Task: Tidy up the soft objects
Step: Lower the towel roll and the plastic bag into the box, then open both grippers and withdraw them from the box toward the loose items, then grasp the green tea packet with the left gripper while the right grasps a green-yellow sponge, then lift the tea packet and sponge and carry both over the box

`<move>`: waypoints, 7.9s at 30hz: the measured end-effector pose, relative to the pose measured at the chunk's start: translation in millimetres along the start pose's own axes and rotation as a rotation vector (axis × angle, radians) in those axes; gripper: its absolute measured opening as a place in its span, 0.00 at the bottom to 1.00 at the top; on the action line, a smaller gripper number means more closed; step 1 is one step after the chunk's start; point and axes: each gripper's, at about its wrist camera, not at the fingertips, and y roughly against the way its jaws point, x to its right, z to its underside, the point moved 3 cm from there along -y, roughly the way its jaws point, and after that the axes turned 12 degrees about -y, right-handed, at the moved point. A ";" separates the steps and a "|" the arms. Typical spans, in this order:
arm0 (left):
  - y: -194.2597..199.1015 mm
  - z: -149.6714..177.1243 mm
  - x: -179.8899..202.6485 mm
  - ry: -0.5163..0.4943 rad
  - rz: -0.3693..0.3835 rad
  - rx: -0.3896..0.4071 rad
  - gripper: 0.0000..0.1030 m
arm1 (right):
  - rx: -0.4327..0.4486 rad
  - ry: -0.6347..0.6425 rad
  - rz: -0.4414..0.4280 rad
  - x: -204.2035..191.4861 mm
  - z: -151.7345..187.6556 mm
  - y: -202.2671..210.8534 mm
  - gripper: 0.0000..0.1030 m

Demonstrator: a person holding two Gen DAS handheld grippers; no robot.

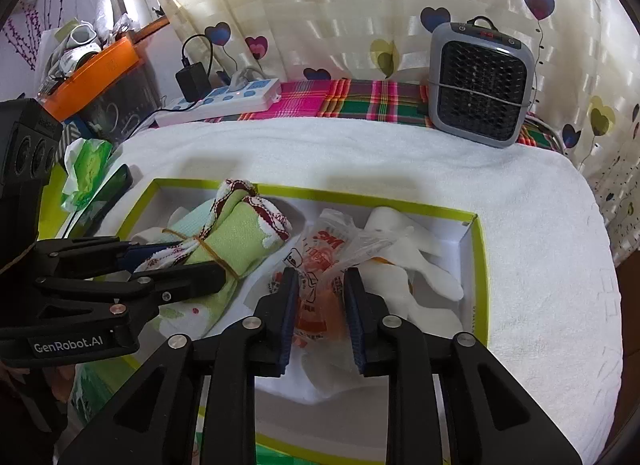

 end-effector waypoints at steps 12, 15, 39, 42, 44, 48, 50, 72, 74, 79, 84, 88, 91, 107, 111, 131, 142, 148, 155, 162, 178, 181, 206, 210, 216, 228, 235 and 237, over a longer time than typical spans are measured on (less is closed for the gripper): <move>2.3 0.2 2.3 -0.011 -0.002 0.009 0.47 | 0.017 0.002 0.003 -3.0 1.0 4.8 0.44; 5.3 0.4 3.5 -0.016 -0.001 0.014 0.50 | 0.020 -0.004 0.002 -2.8 1.0 6.4 0.45; 71.0 23.0 26.4 -0.043 -0.033 0.107 0.53 | 0.108 -0.064 -0.043 -4.4 19.8 60.9 0.45; 79.7 29.9 28.6 -0.040 -0.037 0.115 0.53 | 0.121 -0.066 -0.050 -6.3 25.7 70.6 0.45; 84.7 35.2 29.9 -0.036 -0.046 0.114 0.53 | 0.129 -0.067 -0.055 -7.5 28.6 75.5 0.45; 94.1 44.0 32.9 -0.037 -0.058 0.121 0.53 | 0.145 -0.068 -0.061 -9.8 36.6 86.5 0.45; 99.2 49.3 34.1 -0.041 -0.069 0.125 0.53 | 0.152 -0.066 -0.061 -11.0 41.6 91.8 0.45; 137.6 139.2 2.3 0.091 -0.107 0.155 0.53 | 0.209 -0.133 -0.065 11.5 107.9 128.5 0.45; 137.1 147.2 2.2 0.083 -0.111 0.153 0.53 | 0.203 -0.134 -0.082 11.7 117.3 129.7 0.47; 133.0 158.5 -1.5 0.099 -0.105 0.136 0.53 | 0.174 -0.135 -0.129 7.2 142.3 129.8 0.58; 131.1 169.4 -6.6 0.105 -0.120 0.115 0.53 | 0.152 -0.121 -0.174 -0.2 160.2 128.8 0.59; 128.5 178.5 -12.6 0.126 -0.123 0.093 0.55 | 0.131 -0.093 -0.186 -7.6 172.4 124.7 0.60; 124.9 183.5 -13.3 0.142 -0.085 0.091 0.57 | 0.121 -0.092 -0.215 -11.6 178.6 121.5 0.63; 108.5 188.9 -6.3 0.132 -0.090 0.041 0.63 | 0.083 0.020 -0.054 -27.9 192.4 99.3 0.66; 104.8 185.8 -2.8 0.102 -0.122 0.028 0.63 | 0.081 0.012 -0.049 -22.6 192.2 97.4 0.66; 96.2 185.6 11.7 0.003 -0.284 -0.004 0.60 | 0.088 0.040 -0.070 -28.8 195.3 96.4 0.49; 101.5 187.3 7.4 0.023 -0.282 0.022 0.41 | 0.100 0.007 -0.080 -22.0 197.5 102.1 0.48; 104.9 188.4 5.8 0.042 -0.260 0.040 0.33 | 0.107 -0.010 -0.076 -17.0 199.2 106.5 0.48; 109.2 190.5 3.8 0.060 -0.243 0.054 0.28 | 0.116 -0.029 -0.047 -8.4 199.4 111.8 0.48; 118.0 189.9 0.0 0.071 -0.257 0.083 0.18 | 0.143 -0.054 -0.003 2.9 200.2 123.4 0.48; 131.8 187.6 -4.1 0.083 -0.256 0.130 0.10 | 0.214 -0.101 0.042 15.4 191.9 145.6 0.48; 135.6 185.5 -2.7 0.078 -0.256 0.141 0.09 | 0.222 -0.093 0.034 11.5 191.2 146.7 0.48; 165.8 129.0 9.0 0.045 -0.169 0.263 0.09 | 0.275 -0.075 -0.031 -0.8 145.1 158.0 0.48; 162.7 114.7 4.1 0.058 -0.144 0.268 0.09 | 0.273 -0.075 -0.038 0.8 132.2 157.6 0.48; 156.6 95.8 1.5 0.054 -0.136 0.263 0.09 | 0.274 -0.089 -0.038 7.1 114.9 154.1 0.48; 143.5 71.4 -4.7 0.059 -0.134 0.248 0.09 | 0.280 -0.096 -0.019 15.7 83.3 150.7 0.48; 137.4 61.9 -6.3 0.053 -0.129 0.240 0.09 | 0.272 -0.098 -0.012 18.7 71.8 143.5 0.48; 132.3 56.7 -7.8 0.051 -0.131 0.236 0.09 | 0.268 -0.100 -0.007 20.0 67.0 139.4 0.48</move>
